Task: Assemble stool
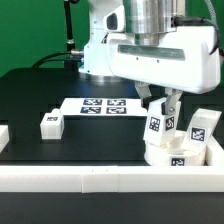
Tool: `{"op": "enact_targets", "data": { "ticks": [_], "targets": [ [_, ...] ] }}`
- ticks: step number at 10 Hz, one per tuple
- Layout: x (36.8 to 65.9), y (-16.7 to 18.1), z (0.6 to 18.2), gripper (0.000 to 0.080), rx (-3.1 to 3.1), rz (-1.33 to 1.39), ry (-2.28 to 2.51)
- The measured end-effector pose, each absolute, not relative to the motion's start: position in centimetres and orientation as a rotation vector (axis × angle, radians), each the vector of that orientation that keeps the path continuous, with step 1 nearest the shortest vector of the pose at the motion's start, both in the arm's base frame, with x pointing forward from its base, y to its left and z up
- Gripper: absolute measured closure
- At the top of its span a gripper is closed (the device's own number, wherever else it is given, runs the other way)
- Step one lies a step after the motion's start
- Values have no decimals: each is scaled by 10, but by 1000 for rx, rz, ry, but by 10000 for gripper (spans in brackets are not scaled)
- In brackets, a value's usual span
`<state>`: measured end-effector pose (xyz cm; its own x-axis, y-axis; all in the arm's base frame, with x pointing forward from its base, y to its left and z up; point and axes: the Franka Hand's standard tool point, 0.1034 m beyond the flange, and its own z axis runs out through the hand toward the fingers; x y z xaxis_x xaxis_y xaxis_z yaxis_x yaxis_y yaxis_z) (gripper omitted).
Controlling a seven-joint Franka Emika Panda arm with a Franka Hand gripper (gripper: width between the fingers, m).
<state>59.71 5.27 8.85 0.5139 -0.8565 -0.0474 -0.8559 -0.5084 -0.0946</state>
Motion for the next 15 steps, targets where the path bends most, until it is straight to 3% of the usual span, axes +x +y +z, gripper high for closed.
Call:
{"op": "enact_targets", "data": {
  "ticks": [9,15],
  "targets": [
    [601,56,87,464,-1302,156,2611],
    [602,64,85,464,-911,213,2698]
  ]
}}
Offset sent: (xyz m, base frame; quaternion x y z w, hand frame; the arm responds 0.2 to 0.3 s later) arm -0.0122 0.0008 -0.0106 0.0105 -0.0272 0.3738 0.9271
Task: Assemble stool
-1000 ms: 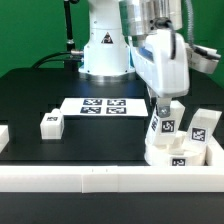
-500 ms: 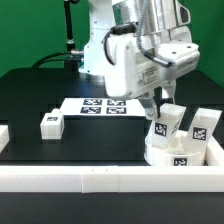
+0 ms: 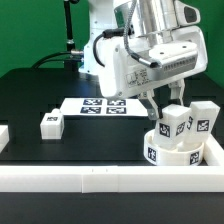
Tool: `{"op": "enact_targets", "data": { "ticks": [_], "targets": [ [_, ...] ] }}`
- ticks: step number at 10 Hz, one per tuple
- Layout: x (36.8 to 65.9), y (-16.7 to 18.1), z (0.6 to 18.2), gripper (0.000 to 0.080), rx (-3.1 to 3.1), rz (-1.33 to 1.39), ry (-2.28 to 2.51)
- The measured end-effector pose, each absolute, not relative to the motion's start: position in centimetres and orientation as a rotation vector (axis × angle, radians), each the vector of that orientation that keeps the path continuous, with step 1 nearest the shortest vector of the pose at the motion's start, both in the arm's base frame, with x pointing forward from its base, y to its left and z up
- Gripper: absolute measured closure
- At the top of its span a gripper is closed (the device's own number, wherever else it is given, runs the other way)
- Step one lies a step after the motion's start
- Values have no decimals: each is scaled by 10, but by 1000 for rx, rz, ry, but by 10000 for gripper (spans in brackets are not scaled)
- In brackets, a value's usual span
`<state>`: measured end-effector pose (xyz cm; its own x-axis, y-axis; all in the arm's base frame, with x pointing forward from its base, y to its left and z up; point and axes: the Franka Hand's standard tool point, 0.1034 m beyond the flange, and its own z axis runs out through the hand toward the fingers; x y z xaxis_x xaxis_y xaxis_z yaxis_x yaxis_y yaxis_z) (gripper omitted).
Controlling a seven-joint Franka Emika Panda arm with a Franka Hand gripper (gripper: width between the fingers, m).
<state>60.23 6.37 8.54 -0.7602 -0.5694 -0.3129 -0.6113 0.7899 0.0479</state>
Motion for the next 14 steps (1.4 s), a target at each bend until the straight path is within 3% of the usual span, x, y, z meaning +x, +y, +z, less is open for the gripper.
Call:
{"op": "enact_targets", "data": {
  "ticks": [1,2,3,4,8,14],
  "targets": [
    [602,66,85,358,-871,229,2704],
    [601,66,84,358,-955,216,2672],
    [601,68,85,228,-1030,225,2657],
    [605,70,92,174,-1118,238,2630],
    [610,79,117,151,-1547,190,2363],
    [610,78,116,150,-2180,48,1793]
  ]
}}
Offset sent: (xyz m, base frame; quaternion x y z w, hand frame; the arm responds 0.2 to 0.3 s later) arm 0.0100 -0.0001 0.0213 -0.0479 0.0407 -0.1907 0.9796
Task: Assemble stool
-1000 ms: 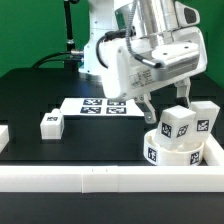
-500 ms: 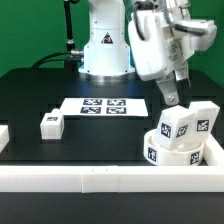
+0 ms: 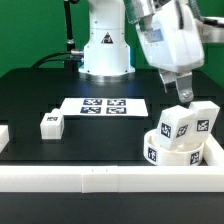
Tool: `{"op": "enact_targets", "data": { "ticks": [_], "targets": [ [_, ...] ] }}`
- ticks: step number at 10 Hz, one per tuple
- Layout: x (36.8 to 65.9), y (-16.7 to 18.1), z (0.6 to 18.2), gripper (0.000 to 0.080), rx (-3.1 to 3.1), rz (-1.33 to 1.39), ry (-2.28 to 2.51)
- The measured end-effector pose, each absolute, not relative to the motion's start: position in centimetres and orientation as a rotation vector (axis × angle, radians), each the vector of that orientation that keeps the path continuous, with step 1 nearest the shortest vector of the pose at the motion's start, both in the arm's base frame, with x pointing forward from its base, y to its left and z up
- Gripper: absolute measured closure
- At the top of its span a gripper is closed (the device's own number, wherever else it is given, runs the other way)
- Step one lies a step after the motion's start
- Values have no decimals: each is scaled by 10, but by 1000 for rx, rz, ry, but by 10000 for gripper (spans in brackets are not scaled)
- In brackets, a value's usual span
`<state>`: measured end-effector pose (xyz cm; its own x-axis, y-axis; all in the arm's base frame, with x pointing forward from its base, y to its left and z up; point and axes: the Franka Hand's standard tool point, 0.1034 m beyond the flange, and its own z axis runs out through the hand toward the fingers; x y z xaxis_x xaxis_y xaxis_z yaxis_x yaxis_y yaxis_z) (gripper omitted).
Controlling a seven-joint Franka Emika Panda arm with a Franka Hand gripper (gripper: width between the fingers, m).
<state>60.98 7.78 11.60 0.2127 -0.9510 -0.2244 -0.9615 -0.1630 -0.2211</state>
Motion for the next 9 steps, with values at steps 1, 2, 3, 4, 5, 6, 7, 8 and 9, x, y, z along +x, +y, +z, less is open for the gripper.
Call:
{"op": "enact_targets", "data": {
  "ticks": [1,2,3,4,5,6,7,8,9],
  "targets": [
    [609,82,115,150,-2304,21,1654],
    [609,87,114,150,-2456,-11,1455],
    [610,94,112,150,-2556,-23,1303],
    [610,99,110,150,-2629,-30,1182],
    [610,103,109,150,-2684,-45,1083],
    [610,106,109,150,-2736,-72,960],
    [610,103,109,150,-2785,-90,830],
    [610,101,109,150,-2827,-105,708],
    [611,100,108,150,-2871,-124,558]
  ]
}}
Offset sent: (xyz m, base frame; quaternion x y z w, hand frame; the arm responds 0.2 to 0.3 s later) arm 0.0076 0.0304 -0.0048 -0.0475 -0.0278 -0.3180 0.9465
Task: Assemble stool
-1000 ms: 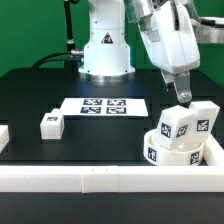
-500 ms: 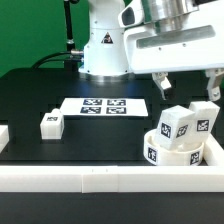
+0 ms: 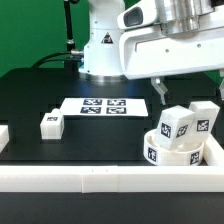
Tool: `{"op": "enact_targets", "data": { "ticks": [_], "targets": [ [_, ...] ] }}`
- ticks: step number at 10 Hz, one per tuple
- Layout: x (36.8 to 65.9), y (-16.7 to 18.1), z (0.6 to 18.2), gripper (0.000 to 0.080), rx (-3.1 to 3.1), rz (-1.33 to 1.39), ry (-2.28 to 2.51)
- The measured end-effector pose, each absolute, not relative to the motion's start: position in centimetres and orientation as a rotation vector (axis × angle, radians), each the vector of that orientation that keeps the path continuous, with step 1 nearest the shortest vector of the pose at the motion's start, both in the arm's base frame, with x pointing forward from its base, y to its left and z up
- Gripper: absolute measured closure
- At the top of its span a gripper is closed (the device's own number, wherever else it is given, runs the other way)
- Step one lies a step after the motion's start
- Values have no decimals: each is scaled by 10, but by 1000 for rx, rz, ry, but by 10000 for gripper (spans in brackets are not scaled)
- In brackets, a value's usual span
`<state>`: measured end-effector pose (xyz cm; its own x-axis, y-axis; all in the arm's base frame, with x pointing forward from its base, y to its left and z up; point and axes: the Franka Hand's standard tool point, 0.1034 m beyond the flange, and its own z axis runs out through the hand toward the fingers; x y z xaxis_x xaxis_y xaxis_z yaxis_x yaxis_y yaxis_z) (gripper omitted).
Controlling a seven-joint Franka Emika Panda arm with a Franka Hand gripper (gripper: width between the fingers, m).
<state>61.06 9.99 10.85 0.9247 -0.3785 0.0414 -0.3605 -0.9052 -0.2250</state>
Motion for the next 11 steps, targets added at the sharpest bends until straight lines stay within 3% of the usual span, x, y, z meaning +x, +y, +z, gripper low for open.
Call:
{"op": "enact_targets", "data": {
  "ticks": [5,8,11],
  "targets": [
    [617,66,107,150,-2994,-172,-417],
    [617,50,106,150,-2967,-180,-688],
    [614,51,102,150,-2975,-111,-662]
  ]
}}
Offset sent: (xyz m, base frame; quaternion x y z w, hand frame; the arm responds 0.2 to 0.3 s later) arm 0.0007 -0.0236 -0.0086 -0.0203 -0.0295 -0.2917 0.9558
